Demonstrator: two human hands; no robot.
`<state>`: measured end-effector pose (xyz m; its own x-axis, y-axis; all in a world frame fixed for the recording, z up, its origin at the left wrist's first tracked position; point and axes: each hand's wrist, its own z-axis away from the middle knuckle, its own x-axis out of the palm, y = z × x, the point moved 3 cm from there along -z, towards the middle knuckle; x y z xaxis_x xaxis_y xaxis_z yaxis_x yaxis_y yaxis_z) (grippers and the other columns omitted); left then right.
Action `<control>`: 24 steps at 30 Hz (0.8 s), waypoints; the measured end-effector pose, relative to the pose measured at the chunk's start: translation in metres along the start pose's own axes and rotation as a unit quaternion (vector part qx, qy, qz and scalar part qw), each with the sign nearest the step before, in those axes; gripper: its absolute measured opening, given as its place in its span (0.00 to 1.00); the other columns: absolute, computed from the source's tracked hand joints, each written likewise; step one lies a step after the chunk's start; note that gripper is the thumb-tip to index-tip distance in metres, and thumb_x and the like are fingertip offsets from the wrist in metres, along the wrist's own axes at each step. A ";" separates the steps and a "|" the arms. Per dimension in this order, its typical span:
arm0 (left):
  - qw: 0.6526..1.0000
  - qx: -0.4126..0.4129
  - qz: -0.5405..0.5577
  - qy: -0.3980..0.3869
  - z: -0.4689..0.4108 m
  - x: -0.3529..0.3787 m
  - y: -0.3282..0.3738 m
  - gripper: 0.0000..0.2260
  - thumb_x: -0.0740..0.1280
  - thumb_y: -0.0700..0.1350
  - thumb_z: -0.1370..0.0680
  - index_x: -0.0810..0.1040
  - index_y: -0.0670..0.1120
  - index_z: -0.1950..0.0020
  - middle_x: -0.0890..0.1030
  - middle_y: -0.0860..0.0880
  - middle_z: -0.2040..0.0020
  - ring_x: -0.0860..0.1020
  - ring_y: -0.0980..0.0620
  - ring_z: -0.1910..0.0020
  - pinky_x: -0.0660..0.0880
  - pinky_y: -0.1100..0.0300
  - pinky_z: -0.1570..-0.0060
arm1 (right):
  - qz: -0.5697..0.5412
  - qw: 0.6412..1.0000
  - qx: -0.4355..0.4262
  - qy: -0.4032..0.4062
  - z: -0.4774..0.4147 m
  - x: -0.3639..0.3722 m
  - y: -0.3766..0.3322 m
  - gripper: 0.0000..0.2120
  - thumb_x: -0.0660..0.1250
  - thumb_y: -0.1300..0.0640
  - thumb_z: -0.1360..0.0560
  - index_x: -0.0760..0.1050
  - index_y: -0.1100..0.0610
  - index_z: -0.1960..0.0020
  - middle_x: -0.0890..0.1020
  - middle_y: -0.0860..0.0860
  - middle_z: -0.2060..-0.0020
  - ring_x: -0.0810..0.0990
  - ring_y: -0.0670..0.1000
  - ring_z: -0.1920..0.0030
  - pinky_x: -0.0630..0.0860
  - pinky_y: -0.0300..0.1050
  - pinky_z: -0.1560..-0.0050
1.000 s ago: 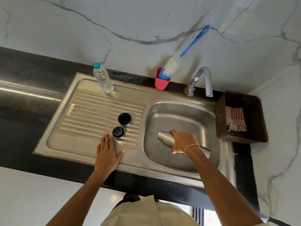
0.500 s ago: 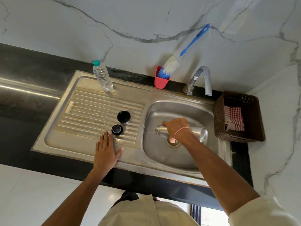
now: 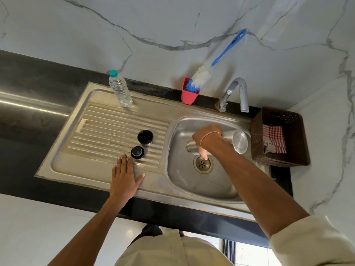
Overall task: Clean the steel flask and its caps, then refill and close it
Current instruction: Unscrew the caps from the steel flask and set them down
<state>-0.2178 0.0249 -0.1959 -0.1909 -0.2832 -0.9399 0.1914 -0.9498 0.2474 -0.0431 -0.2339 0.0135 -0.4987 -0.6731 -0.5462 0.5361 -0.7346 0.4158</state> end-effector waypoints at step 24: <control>0.997 -0.004 0.058 0.043 0.005 -0.010 0.001 0.45 0.65 0.65 0.21 0.50 0.41 0.16 0.46 0.40 0.15 0.47 0.40 0.16 0.57 0.37 0.21 | -0.107 0.991 -0.005 0.078 0.006 0.026 0.005 0.41 0.81 0.41 0.35 0.68 0.41 0.26 0.83 0.49 0.42 0.82 0.56 0.45 0.78 0.51 0.49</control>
<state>-0.2207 0.0263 -0.1855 -0.0847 -0.3777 -0.9221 0.2154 -0.9104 0.3532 -0.0571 -0.2553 0.0056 -0.4911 -0.4797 -0.7271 0.4369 -0.8578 0.2708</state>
